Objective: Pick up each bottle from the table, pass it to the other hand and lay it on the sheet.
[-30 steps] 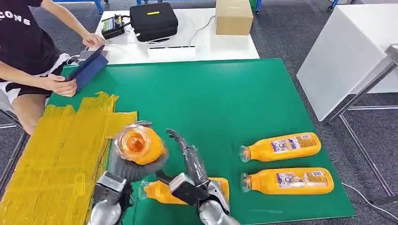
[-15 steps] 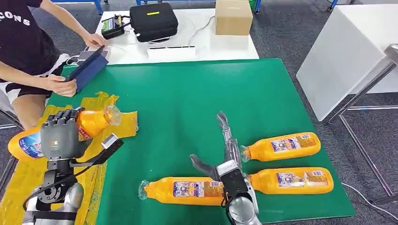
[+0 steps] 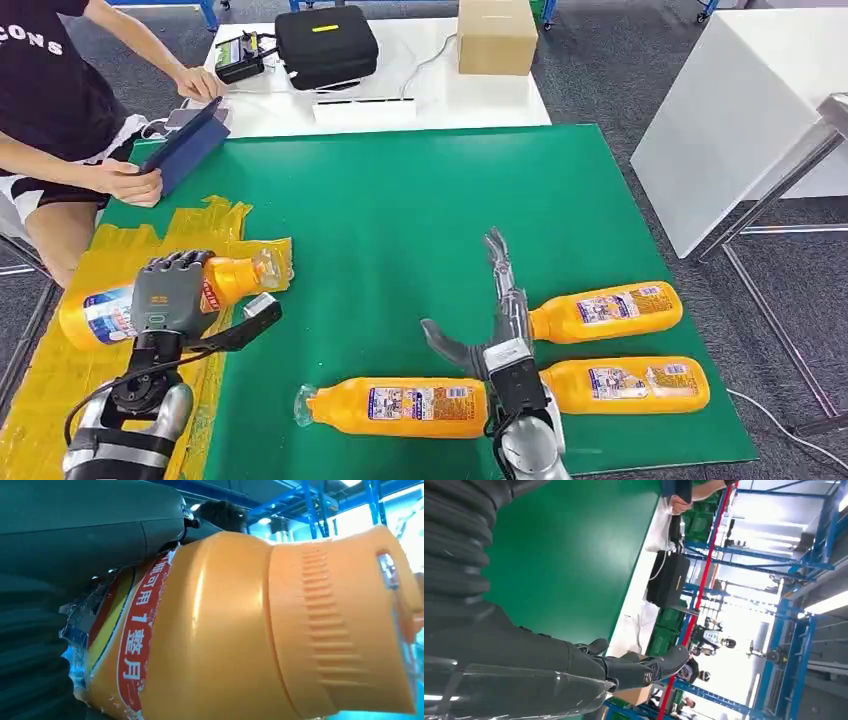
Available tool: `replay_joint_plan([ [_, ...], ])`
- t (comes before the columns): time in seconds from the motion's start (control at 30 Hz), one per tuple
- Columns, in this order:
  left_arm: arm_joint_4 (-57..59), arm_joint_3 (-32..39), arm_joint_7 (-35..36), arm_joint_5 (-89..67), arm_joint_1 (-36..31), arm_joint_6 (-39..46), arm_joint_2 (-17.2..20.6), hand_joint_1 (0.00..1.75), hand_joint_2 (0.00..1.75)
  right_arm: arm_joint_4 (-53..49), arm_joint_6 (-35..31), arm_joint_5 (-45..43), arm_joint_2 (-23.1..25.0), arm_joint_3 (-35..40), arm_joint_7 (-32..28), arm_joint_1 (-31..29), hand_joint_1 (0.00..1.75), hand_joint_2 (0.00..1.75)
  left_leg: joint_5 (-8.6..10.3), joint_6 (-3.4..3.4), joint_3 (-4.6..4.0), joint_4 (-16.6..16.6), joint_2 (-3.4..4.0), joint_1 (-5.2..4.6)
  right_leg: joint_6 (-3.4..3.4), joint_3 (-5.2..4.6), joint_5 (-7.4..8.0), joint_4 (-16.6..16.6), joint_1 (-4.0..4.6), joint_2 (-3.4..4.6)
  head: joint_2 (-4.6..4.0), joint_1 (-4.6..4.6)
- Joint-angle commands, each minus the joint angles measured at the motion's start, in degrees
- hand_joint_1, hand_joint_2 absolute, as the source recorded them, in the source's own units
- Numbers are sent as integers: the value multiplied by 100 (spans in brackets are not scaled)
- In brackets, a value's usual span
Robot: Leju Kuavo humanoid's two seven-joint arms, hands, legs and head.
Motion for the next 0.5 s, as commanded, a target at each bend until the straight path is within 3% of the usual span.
replay_joint_plan([
  [0.03, 512, -208, 16, -102, -327, -29, 100, 175, 175, 48, 9, -14, -95, -142, 27, -62, 0, 175, -7, -2, 20, -3, -2, 5, -1, 28, -8, -10, 6, -14, 0, 0],
  [0.2, 612, -200, -5, -102, -366, -229, 93, 175, 175, 58, 14, 1, -86, -127, 28, -69, 0, 175, -2, -2, 10, -3, -1, 2, -1, 15, -4, -6, 3, -9, 0, 0],
  [0.33, 1769, -245, 192, -102, -909, -410, 41, 175, 175, 31, 77, 33, -102, -98, 69, -126, 0, 175, 1, -3, 12, -5, -11, 1, -2, 19, -4, -7, 3, -19, 0, 0],
  [0.5, 2338, 122, 160, 13, -1077, -422, -152, 175, 175, 54, 88, 48, -94, -76, 111, -151, 0, 175, -1, -2, 13, -4, -4, 2, -1, 20, -3, -7, 3, -12, 0, 0],
])
